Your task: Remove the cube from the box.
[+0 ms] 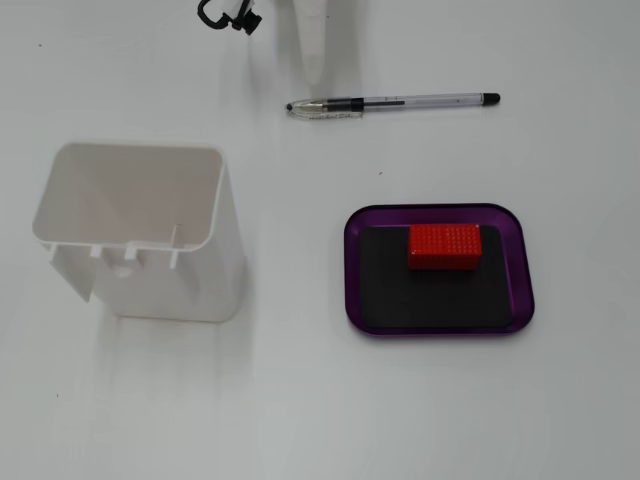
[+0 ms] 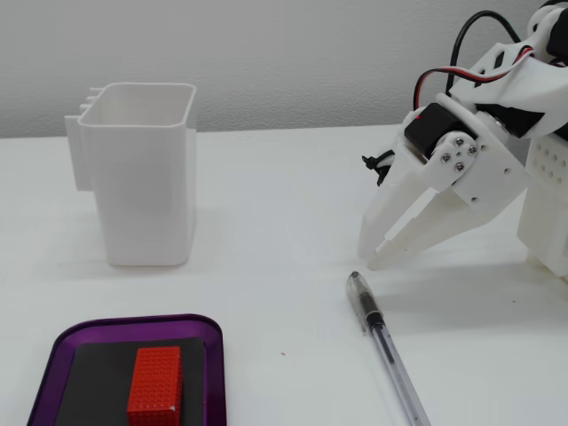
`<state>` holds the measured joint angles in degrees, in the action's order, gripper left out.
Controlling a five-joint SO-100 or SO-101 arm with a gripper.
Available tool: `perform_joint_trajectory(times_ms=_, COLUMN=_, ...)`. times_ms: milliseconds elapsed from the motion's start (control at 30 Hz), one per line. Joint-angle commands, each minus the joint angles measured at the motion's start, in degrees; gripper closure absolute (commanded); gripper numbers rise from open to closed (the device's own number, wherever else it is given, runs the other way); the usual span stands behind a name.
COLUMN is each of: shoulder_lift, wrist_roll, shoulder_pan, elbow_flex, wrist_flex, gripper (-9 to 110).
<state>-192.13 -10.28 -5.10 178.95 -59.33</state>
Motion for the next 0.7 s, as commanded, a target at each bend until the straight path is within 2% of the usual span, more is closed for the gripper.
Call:
perform_joint_trajectory(times_ms=0, shoulder_lift=-3.6, wrist_roll=-0.1, shoulder_pan=0.1, elbow_flex=0.8, wrist_flex=-0.2, gripper=102)
perform_joint_trajectory(times_ms=500, shoulder_lift=-3.6, wrist_roll=-0.2, shoulder_pan=-0.5, elbow_flex=0.5, wrist_flex=-0.4, gripper=102)
perform_joint_trajectory(times_ms=667, shoulder_lift=-1.0, wrist_roll=-0.4, shoulder_pan=0.0, elbow_flex=-11.2, wrist_flex=-2.0, gripper=102)
